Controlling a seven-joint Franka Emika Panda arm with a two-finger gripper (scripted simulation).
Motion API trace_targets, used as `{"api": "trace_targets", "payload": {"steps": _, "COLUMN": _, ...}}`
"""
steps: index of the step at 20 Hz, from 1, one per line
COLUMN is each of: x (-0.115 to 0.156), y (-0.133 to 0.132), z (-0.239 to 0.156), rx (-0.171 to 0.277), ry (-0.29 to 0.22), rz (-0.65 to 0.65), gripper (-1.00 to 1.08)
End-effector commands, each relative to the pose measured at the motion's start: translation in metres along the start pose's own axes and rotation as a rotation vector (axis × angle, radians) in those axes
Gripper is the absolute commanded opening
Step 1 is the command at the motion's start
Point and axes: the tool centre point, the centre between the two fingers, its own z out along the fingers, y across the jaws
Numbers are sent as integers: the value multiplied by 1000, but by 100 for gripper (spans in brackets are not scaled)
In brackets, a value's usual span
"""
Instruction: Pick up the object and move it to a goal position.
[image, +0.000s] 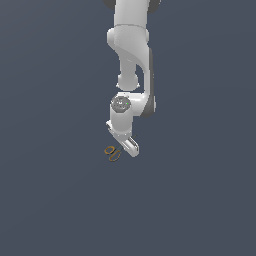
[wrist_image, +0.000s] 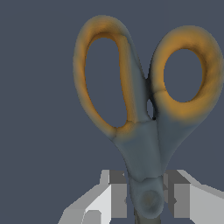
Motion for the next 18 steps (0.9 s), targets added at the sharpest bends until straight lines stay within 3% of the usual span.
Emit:
{"api": "trace_targets", "payload": {"steps": 1, "x": 12, "y": 9, "z": -12, "rx": 1, "ry": 1, "rz": 2, "gripper": -100}}
{"api": "trace_targets", "payload": {"steps": 11, "x": 71, "y": 52, "z": -70, "rx": 1, "ry": 1, "rz": 0, "gripper": -100}}
{"api": "trace_targets", "payload": {"steps": 18, "x": 84, "y": 59, "z": -81, "rx": 1, "ry": 1, "rz": -1, "gripper": -100}}
